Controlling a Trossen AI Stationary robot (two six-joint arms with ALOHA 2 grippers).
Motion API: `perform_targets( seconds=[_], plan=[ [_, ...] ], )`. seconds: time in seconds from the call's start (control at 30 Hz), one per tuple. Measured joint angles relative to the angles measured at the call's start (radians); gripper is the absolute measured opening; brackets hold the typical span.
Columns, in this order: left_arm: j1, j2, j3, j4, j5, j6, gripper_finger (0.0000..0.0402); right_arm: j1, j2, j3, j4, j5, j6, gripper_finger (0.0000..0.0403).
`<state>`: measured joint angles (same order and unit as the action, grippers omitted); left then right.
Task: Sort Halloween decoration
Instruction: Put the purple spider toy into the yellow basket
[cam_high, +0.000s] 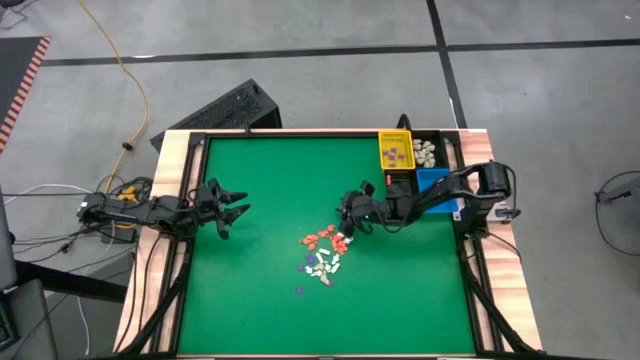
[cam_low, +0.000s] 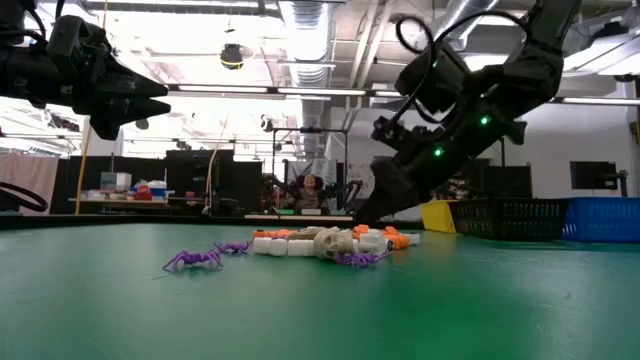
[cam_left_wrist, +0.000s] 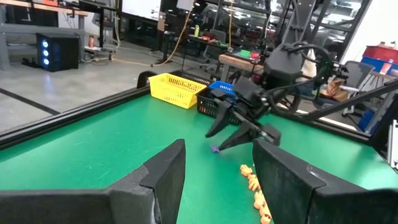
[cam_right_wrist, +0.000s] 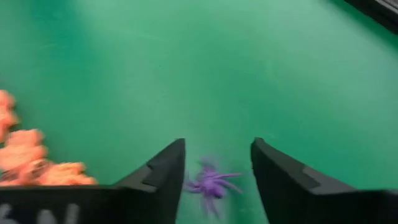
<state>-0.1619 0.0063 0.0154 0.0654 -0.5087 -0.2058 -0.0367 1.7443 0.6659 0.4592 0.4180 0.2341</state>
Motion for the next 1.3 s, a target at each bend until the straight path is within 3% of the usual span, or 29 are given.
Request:
perform_targets(
  seconds=[0.13, 0.33, 0.5, 0.8, 0.9, 1.07, 1.3],
  plan=[
    [0.0, 0.0, 0.0, 0.0, 0.001, 0.0, 0.0178, 0.0, 0.041, 0.0, 0.001, 0.014, 0.011, 0.0247],
    [0.0, 0.0, 0.0, 0.0, 0.002, 0.0, 0.0178, -0.004, 0.072, 0.002, 0.01, -0.001, 0.065, 0.0227],
    [0.0, 0.0, 0.0, 0.0, 0.002, 0.0, 0.0178, -0.004, 0.072, 0.002, 0.004, -0.001, 0.066, 0.0176],
    [0.0, 0.0, 0.0, 0.0, 0.001, 0.0, 0.0178, -0.002, 0.072, 0.0, 0.04, -0.012, 0.062, 0.0038],
    [0.0, 0.0, 0.0, 0.0, 0.0, 0.0, 0.0178, -0.004, 0.052, -0.002, 0.044, -0.006, 0.055, 0.0012],
    [0.0, 0.0, 0.0, 0.0, 0.0, 0.0, 0.0178, -0.027, -0.087, -0.002, -0.017, 0.062, 0.021, 0.0017],
    [0.0, 0.0, 0.0, 0.0, 0.002, 0.0, 0.0178, -0.123, -0.413, -0.001, -0.357, 0.31, 0.011, 0.0015]
  ],
)
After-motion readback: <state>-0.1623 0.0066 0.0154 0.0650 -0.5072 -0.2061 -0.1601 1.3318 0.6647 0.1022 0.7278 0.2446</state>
